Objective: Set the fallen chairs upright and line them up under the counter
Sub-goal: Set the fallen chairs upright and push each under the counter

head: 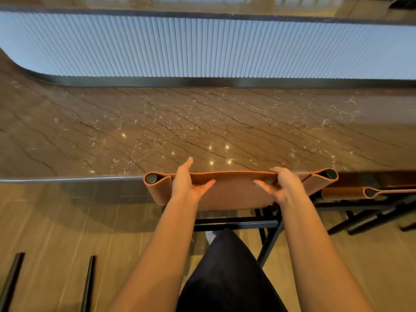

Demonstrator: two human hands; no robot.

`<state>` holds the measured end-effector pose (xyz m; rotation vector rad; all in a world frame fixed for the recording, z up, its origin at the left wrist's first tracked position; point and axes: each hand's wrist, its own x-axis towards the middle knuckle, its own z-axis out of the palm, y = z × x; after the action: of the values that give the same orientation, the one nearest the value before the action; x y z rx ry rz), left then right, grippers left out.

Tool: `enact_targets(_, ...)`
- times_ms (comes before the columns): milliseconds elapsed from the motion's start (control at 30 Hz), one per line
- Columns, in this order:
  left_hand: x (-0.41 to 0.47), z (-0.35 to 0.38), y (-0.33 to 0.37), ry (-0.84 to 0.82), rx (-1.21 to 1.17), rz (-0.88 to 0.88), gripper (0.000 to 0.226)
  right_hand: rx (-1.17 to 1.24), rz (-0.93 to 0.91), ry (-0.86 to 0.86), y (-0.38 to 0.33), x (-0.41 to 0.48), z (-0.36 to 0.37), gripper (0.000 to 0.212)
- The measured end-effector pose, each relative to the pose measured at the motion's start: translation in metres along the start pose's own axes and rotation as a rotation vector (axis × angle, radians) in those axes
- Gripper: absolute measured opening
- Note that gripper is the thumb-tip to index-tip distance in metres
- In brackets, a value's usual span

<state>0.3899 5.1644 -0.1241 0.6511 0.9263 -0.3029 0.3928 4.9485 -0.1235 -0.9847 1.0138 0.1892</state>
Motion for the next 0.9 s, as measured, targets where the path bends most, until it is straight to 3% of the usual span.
enact_targets(67,-0.002,-0.011,-0.007,-0.009,0.019,0.002,0.039,-0.001,0.03,0.016,0.007,-0.003,-0.011,0.015)
enact_targets(300,-0.012,-0.035,-0.027,-0.039,0.072,0.048,0.026,0.005,0.013,0.011,0.025,-0.018,-0.035,0.016)
enact_targets(600,0.016,-0.06,-0.041,-0.111,0.108,0.032,0.025,0.042,-0.011,0.023,0.063,0.018,-0.044,0.042)
enact_targets(767,0.037,-0.049,-0.035,-0.135,0.093,0.044,0.027,0.051,-0.019,0.006,0.055,0.043,-0.033,0.025)
enact_targets(900,0.054,-0.054,-0.03,-0.113,0.115,0.034,0.042,0.046,0.011,-0.013,0.057,0.06,-0.028,0.025)
